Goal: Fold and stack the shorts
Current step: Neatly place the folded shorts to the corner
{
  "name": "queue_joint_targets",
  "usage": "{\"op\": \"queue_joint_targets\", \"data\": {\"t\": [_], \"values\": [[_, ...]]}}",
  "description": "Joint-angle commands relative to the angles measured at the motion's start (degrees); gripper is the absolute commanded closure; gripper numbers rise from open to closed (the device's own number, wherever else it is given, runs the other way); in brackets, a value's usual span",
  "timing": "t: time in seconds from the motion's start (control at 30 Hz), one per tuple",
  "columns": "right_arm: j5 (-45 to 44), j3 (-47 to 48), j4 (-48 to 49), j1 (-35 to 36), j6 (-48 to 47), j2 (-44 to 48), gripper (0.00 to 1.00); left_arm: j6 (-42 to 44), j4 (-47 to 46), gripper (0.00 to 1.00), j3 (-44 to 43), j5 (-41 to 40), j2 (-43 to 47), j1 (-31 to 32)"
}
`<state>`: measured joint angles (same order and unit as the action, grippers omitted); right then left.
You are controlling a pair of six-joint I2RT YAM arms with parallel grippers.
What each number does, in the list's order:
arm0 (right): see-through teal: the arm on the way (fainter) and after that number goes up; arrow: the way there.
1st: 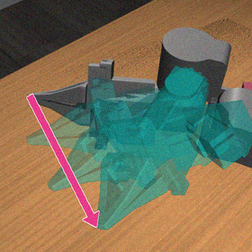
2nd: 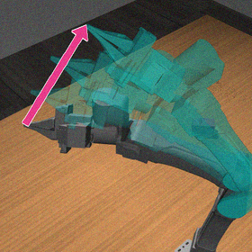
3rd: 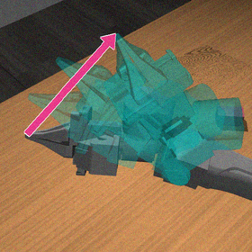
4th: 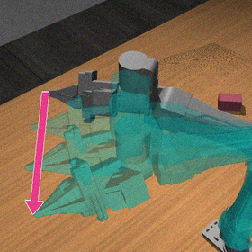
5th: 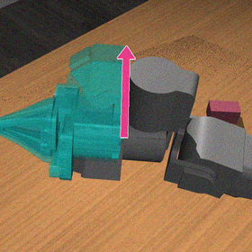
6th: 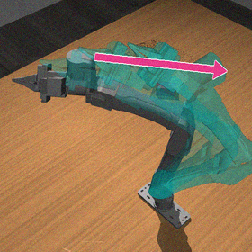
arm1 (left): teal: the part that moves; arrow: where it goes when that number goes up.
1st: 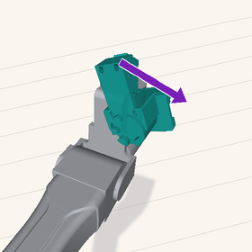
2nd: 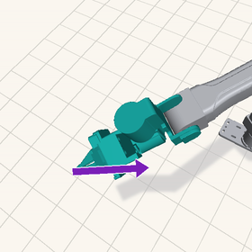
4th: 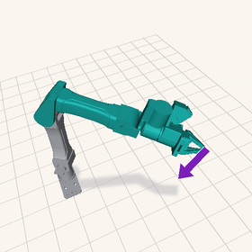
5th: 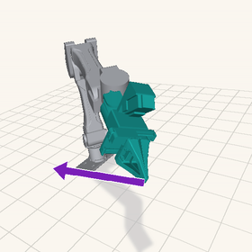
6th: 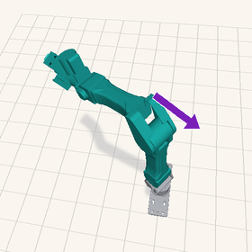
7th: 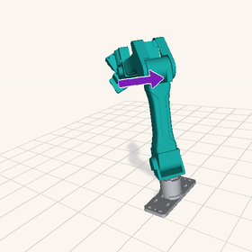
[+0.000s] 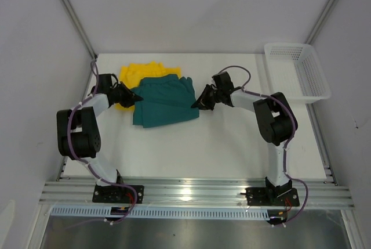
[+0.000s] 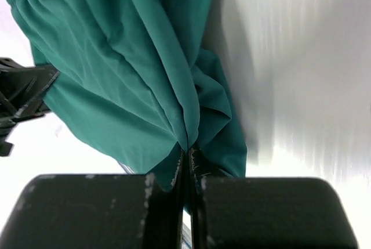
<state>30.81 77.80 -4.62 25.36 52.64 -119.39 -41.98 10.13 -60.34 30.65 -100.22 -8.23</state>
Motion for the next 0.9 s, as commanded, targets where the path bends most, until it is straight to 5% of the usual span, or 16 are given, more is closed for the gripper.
{"op": "queue_joint_targets", "data": {"t": [0.0, 0.07, 0.13, 0.2, 0.27, 0.3, 0.87], "values": [[-2.32, -3.52, -0.21, 0.12, -5.00, 6.01, 0.74, 1.72, -2.04, 0.94, 3.29, -3.49, 8.18, 0.23], [-3.64, -3.88, -0.91, -0.14, -6.23, 8.29, 0.54, 2.33, -1.69, 0.88, 6.00, -4.37, 9.87, 0.58], [-4.70, -2.84, -1.96, -0.40, -8.25, 9.00, 0.13, 3.21, -0.74, 0.64, 7.24, -4.64, 10.58, 0.67], [-5.31, -1.43, -3.19, -1.02, -10.35, 9.09, 0.01, 3.83, -0.11, 0.41, 7.69, -4.73, 10.31, 0.67], [-5.06, 0.94, -3.55, -1.46, -11.77, 8.48, 0.01, 3.83, -0.37, 0.25, 9.00, -5.16, 10.92, 0.58], [-4.01, 1.73, -3.38, -1.72, -12.21, 7.43, 0.00, 3.74, -0.72, 0.02, 10.49, -5.60, 11.45, 0.67], [4.87, 16.77, 0.49, -0.76, -15.90, -9.80, 0.01, 4.62, -3.54, 0.01, 9.71, -14.13, 10.93, 0.93]]}}
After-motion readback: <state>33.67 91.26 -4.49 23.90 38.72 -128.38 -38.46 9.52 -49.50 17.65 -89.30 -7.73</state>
